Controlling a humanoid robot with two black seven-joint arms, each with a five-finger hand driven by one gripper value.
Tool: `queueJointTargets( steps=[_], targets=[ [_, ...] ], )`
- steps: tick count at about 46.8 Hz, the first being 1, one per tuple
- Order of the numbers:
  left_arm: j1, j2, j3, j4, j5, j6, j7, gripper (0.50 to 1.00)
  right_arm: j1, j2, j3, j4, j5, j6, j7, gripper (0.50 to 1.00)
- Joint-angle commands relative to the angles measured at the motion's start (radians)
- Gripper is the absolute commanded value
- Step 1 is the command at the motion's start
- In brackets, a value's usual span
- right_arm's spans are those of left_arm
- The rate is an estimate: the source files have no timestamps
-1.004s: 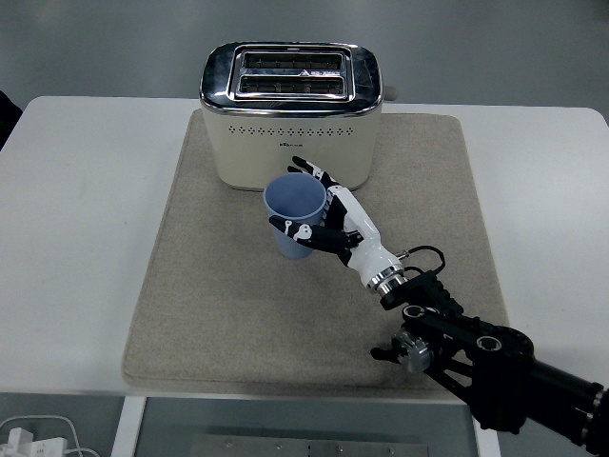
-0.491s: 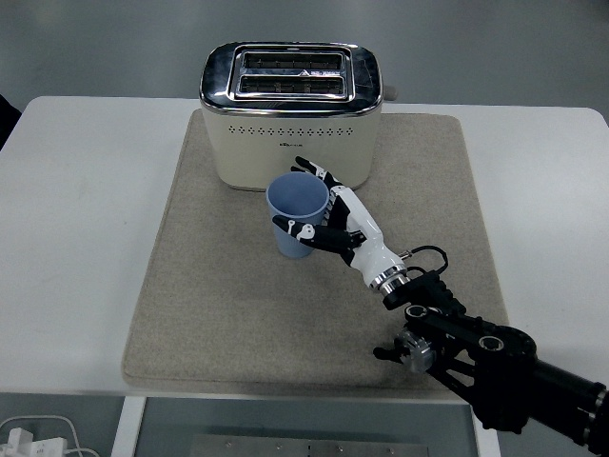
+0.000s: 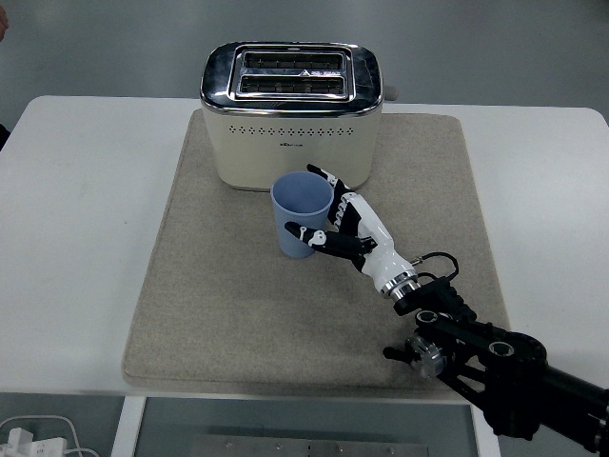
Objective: Put the water cup in front of the bread machine
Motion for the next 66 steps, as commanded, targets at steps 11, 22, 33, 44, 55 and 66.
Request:
queueJointTargets(
  steps=[11,22,33,44,55,66],
  targets=[
    [0.0,0.0,0.0,0.0,0.0,0.0,0.0,1.0,-0.006,-0.018,0.001,0.017,0.0,0.0,0.0,0.93],
    [0.0,0.0,-0.001,0.002,0.0,0.0,0.0,1.0,-0.017,-0.041,0.001,0.037,0.0,-0.003,0.0,0.93],
    [-0.001,0.0,-0.001,0.003,0.0,0.0,0.0,1.0,-0.029,-0.072,0.001,0.048,0.0,-0.003,0.0,0.93],
    [-0.001,0.0,-0.001,0.002,0.0,0.0,0.0,1.0,-0.032,-0.092,0.001,0.051,0.002,-0.003,0.0,0.93],
    [-0.001,0.0,0.0,0.002,0.0,0.0,0.0,1.0,-0.03,-0.106,0.007,0.051,0.003,0.0,0.0,0.93],
    [-0.001,0.0,0.0,0.002,0.0,0.0,0.002,1.0,-0.032,-0.122,0.035,0.049,0.003,0.005,0.0,0.93]
  ],
)
